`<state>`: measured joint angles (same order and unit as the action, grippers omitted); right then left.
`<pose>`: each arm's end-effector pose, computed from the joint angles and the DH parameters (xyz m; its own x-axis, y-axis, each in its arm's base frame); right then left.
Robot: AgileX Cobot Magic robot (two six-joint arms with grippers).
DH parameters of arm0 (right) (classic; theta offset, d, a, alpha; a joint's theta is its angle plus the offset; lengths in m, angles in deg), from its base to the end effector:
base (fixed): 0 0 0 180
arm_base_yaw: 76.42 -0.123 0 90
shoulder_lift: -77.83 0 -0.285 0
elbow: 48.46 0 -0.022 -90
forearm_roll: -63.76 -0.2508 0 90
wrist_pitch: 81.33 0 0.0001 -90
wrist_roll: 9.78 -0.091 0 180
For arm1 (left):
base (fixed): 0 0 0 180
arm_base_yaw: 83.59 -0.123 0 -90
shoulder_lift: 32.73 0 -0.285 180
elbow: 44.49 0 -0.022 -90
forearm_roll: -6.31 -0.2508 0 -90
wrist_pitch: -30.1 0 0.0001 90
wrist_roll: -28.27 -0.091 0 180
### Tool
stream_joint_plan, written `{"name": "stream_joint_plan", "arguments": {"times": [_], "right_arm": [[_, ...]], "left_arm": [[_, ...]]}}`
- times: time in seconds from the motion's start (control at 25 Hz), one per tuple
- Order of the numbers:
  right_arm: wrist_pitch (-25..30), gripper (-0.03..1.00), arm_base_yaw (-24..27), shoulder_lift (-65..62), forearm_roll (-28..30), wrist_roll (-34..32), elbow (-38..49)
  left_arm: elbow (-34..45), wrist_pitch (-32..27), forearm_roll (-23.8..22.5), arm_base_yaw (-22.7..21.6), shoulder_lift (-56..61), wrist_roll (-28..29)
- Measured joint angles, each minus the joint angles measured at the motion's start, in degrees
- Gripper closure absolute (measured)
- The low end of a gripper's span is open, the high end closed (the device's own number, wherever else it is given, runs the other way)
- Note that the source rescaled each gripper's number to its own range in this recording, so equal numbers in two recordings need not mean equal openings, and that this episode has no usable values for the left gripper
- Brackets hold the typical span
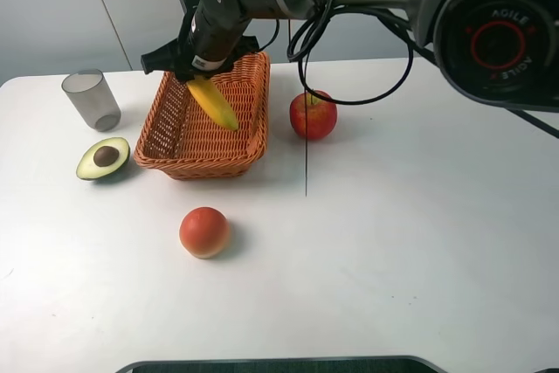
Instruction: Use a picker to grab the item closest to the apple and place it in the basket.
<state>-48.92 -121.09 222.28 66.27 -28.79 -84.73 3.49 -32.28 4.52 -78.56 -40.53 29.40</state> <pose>0.3818 0.3744 0.1610 -0.7267 -0.3099 -0.6131 -0.5028 0.8481 0.1672 -0.0069 0.0031 0.2779 -0.4703 0.0361 -0.8818 0.0609 0.9981 0.0084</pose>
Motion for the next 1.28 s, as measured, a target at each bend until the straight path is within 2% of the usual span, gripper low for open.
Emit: {"name": "stream_joint_plan", "arguments": {"times": [0.16, 0.2, 0.4, 0.44, 0.52, 0.6, 0.76, 0.96, 1.08, 1.28], "right_arm": [[-0.11, 0.92, 0.15, 0.0, 0.0, -0.21, 0.0], [-0.11, 0.86, 0.15, 0.0, 0.0, -0.21, 0.0], [-0.13, 0.27, 0.15, 0.0, 0.0, -0.43, 0.0], [-0.13, 0.19, 0.15, 0.0, 0.0, -0.43, 0.0], [-0.23, 0.1, 0.15, 0.0, 0.0, -0.64, 0.0], [-0.13, 0.06, 0.15, 0.0, -0.24, -0.75, 0.0], [2.45, 0.06, 0.19, -1.84, -0.71, -0.86, 0.0], [10.02, 0.06, 1.41, -6.57, -1.71, -0.86, 0.4], [12.17, 0.06, 3.19, -10.71, -1.71, -0.75, 5.55], [12.46, 0.06, 7.46, -19.03, -1.71, -0.75, 21.62]], "left_arm": [[0.0, 0.0, 0.0, 0.0, 0.0, 0.0], [0.0, 0.0, 0.0, 0.0, 0.0, 0.0], [0.0, 0.0, 0.0, 0.0, 0.0, 0.0], [0.0, 0.0, 0.0, 0.0, 0.0, 0.0], [0.0, 0.0, 0.0, 0.0, 0.0, 0.0], [0.0, 0.0, 0.0, 0.0, 0.0, 0.0], [0.0, 0.0, 0.0, 0.0, 0.0, 0.0], [0.0, 0.0, 0.0, 0.0, 0.0, 0.0], [0.0, 0.0, 0.0, 0.0, 0.0, 0.0], [0.0, 0.0, 0.0, 0.0, 0.0, 0.0]]}}
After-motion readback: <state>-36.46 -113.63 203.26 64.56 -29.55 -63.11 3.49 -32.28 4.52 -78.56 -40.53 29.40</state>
